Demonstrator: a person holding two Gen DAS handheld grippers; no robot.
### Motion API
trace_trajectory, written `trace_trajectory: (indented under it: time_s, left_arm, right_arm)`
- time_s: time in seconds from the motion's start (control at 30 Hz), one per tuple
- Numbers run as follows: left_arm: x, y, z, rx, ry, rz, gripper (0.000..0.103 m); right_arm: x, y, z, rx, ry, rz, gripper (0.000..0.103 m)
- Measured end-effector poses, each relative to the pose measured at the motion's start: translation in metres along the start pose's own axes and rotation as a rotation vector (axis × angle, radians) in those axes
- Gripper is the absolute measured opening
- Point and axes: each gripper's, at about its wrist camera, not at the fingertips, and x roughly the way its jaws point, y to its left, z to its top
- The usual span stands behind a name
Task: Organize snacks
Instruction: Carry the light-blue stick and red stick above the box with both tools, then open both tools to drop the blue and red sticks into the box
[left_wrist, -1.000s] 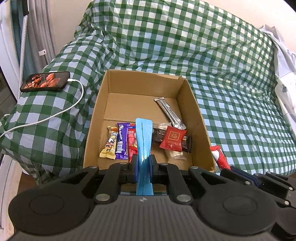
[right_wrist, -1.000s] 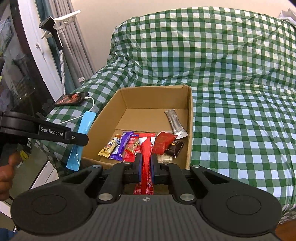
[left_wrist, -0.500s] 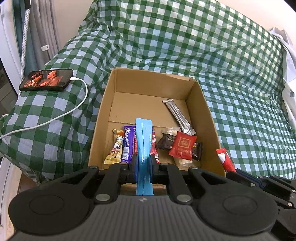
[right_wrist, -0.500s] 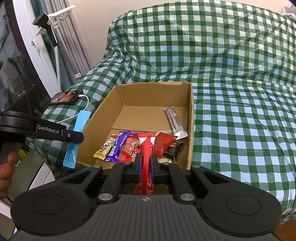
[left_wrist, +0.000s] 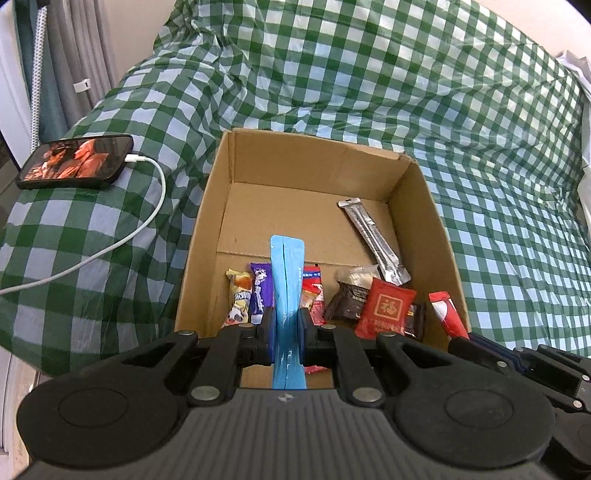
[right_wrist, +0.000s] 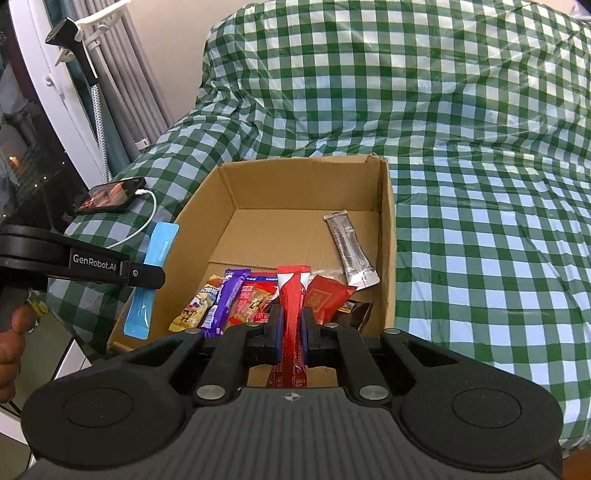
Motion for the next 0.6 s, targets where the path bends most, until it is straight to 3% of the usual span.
trace_trajectory:
  time_s: [0.6]
  left_arm:
    - [0.076, 0.002, 0.034, 0.024, 0.073, 0.037, 0.013]
  right_arm:
    - [0.075, -0.021, 0.031, 0.034, 0.04, -0.021, 0.011]
